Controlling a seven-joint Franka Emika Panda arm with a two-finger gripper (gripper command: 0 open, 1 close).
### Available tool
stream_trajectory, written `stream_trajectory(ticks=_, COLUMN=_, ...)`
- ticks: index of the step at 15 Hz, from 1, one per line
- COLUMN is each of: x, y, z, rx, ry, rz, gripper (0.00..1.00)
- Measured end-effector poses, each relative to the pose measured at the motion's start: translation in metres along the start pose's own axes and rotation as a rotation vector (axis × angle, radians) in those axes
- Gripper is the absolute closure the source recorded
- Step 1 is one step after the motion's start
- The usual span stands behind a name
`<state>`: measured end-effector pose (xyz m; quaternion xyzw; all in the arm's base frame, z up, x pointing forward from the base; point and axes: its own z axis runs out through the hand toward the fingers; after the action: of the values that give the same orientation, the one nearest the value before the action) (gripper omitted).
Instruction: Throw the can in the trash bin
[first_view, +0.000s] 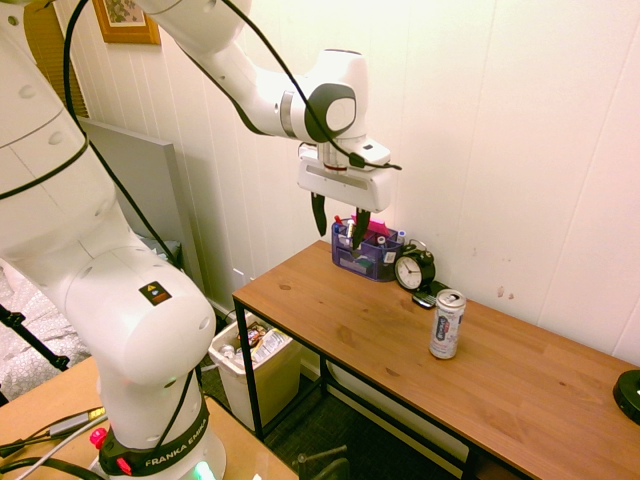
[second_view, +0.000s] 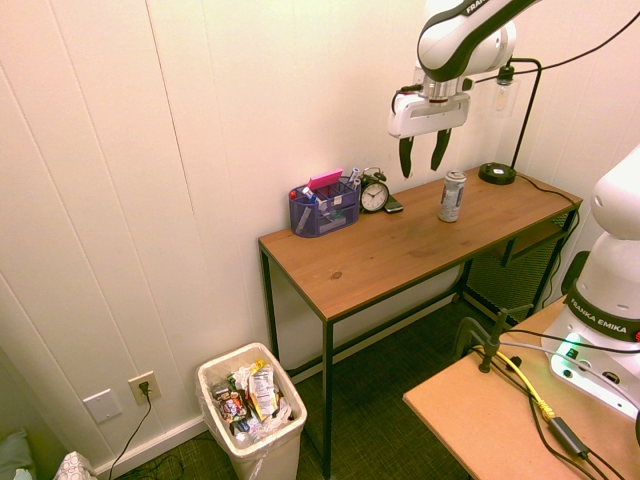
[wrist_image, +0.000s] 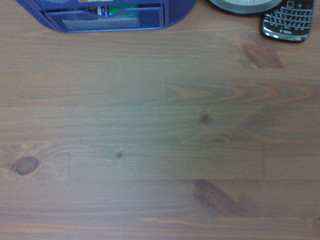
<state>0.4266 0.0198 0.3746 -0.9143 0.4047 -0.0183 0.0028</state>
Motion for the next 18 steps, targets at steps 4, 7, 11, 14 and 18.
stream_trajectory(ticks=4, x=0.025, y=0.014, z=0.016, rx=0.025, ry=-0.03, rz=0.077, gripper=0.0)
stream_trajectory(ticks=7, x=0.07, y=0.049, z=0.06, rx=0.005, ry=-0.068, rz=0.205, gripper=0.0)
stream_trajectory(ticks=11, x=0.124, y=0.072, z=0.092, rx=-0.001, ry=-0.055, rz=0.342, gripper=0.0)
stream_trajectory(ticks=14, x=0.161, y=0.074, z=0.107, rx=-0.023, ry=-0.039, rz=0.445, gripper=0.0)
stream_trajectory(ticks=18, x=0.201, y=0.087, z=0.124, rx=-0.052, ry=-0.014, rz=0.537, gripper=0.0)
